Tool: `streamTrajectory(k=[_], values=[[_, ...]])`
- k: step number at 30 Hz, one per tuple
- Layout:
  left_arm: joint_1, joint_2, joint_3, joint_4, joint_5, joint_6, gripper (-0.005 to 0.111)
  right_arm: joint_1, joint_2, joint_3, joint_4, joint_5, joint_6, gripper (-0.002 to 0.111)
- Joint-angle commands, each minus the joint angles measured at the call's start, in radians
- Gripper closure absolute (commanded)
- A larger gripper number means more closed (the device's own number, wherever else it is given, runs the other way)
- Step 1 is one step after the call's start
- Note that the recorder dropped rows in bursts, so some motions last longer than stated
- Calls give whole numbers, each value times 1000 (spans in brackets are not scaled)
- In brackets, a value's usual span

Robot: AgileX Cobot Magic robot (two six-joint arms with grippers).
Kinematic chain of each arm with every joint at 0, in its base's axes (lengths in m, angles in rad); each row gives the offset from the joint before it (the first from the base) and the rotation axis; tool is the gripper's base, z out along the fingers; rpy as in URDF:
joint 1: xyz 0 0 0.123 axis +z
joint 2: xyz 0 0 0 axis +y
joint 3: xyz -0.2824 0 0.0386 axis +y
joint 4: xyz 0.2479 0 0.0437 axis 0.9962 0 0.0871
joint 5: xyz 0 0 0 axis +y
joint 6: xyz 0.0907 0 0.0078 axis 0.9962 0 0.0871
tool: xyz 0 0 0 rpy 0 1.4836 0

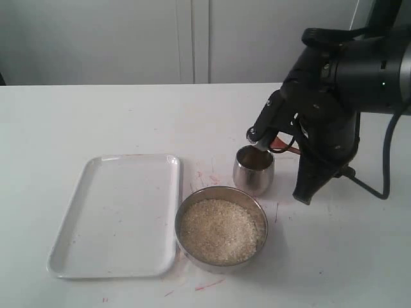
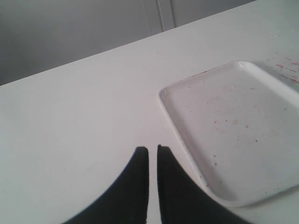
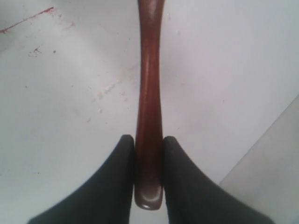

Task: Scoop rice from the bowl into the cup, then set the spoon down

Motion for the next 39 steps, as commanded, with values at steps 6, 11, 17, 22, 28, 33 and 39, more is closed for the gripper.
streamTrajectory(k=[6, 11, 17, 22, 28, 33, 39], values=[[2, 1, -3, 0, -5, -5, 92, -4, -1, -8, -75, 2, -88, 108], [2, 1, -3, 0, -5, -5, 92, -4, -1, -8, -133, 8, -120, 108], [2, 1, -3, 0, -5, -5, 92, -4, -1, -8, -165, 8, -162, 108], [2, 1, -3, 0, -5, -5, 92, -4, -1, -8, -163, 8, -204, 108], [2, 1, -3, 0, -5, -5, 92, -4, -1, -8, -168, 8, -255, 108], [2, 1, -3, 0, -5, -5, 92, -4, -1, -8, -194, 4, -283, 108], [2, 1, -3, 0, -5, -5, 92, -4, -1, -8, -237, -4, -296, 108]])
